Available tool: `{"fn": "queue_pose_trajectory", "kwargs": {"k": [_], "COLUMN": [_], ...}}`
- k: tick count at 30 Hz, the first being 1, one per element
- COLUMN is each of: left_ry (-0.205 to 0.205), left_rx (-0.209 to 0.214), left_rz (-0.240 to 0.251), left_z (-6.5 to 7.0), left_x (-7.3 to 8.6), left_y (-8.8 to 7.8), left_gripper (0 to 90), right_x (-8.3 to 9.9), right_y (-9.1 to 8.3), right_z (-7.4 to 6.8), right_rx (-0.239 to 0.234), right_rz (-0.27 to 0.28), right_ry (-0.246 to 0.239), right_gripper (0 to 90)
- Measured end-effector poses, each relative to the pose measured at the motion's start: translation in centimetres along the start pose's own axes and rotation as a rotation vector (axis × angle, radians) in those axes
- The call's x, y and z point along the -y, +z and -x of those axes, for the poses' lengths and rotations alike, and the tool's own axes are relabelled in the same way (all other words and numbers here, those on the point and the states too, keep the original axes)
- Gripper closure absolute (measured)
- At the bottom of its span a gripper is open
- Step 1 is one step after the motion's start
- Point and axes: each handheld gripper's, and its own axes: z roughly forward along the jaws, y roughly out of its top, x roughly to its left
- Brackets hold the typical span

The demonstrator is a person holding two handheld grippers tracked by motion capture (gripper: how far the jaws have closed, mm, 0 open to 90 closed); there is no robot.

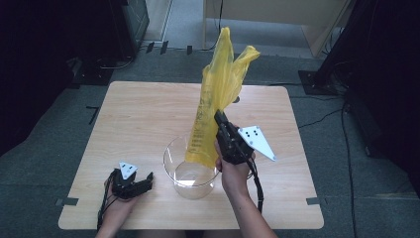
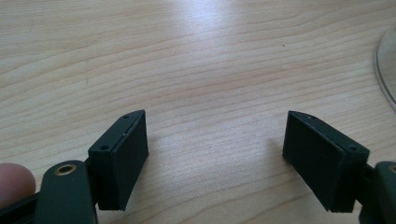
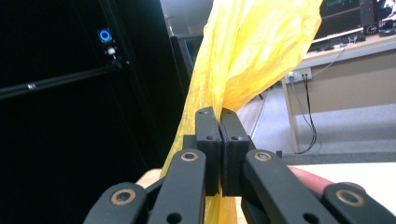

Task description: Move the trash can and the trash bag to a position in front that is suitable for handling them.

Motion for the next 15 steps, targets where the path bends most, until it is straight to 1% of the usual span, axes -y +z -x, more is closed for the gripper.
{"fn": "queue_pose_trajectory", "kwargs": {"k": [1,2,4,5,8,10,12,13,15], "left_ry": [0.0,-0.001,0.0,0.0,0.0,0.0,0.0,0.0,0.001], "left_rx": [0.0,0.0,0.001,0.001,0.001,0.001,0.001,0.001,0.0], "left_rz": [0.0,0.0,0.0,0.0,0.0,0.0,0.0,0.0,0.0], "left_z": [0.0,0.0,0.0,0.0,0.0,0.0,0.0,0.0,0.0], "left_x": [0.0,0.0,0.0,0.0,0.0,0.0,0.0,0.0,0.0], "left_y": [0.0,0.0,0.0,0.0,0.0,0.0,0.0,0.0,0.0], "left_gripper": [21.8,21.8,21.8,21.8,21.8,21.8,21.8,21.8,21.8], "right_x": [0.0,0.5,0.7,1.2,1.6,1.8,1.8,1.8,1.8], "right_y": [0.0,0.1,0.1,0.0,-0.2,-0.7,-0.9,-1.0,-1.3], "right_z": [0.0,0.2,0.3,0.5,0.7,0.9,1.0,1.1,1.1], "right_rx": [0.0,-0.006,-0.006,0.0,0.01,0.012,0.01,0.002,0.001], "right_rz": [0.0,-0.016,-0.019,-0.033,-0.049,-0.047,-0.049,-0.053,-0.058], "right_ry": [0.0,0.011,0.009,0.013,0.009,0.007,0.01,0.015,0.011], "right_gripper": [89.3,89.3,89.4,89.4,89.4,89.4,89.3,89.0,88.9]}}
